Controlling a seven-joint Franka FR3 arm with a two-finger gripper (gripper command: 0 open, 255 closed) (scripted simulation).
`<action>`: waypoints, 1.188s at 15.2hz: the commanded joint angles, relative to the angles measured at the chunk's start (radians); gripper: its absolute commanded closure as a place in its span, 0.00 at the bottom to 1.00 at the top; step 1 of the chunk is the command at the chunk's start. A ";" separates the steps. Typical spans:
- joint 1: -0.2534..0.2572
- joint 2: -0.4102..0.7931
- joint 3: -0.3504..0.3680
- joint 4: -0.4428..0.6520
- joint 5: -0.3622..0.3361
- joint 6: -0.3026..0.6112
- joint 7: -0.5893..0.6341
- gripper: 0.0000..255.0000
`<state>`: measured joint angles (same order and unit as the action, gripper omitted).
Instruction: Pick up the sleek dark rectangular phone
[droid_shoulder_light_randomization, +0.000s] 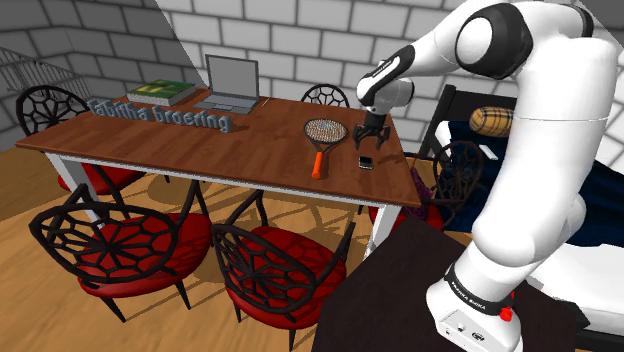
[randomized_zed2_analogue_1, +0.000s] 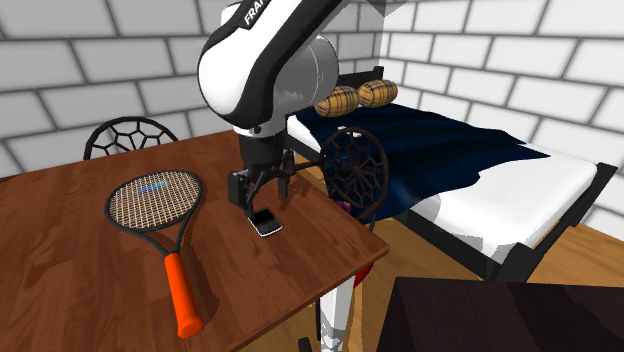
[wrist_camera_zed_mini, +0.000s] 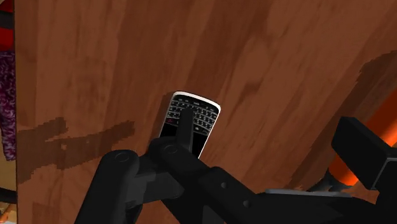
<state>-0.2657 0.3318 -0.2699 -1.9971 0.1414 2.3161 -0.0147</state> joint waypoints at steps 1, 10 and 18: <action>-0.025 0.080 0.002 0.063 0.033 0.009 -0.011 0.00; -0.133 0.375 0.024 0.337 0.125 0.003 -0.028 0.00; -0.144 0.439 0.039 0.349 0.141 0.054 -0.038 0.00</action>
<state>-0.4096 0.7692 -0.2321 -1.6459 0.2817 2.3654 -0.0525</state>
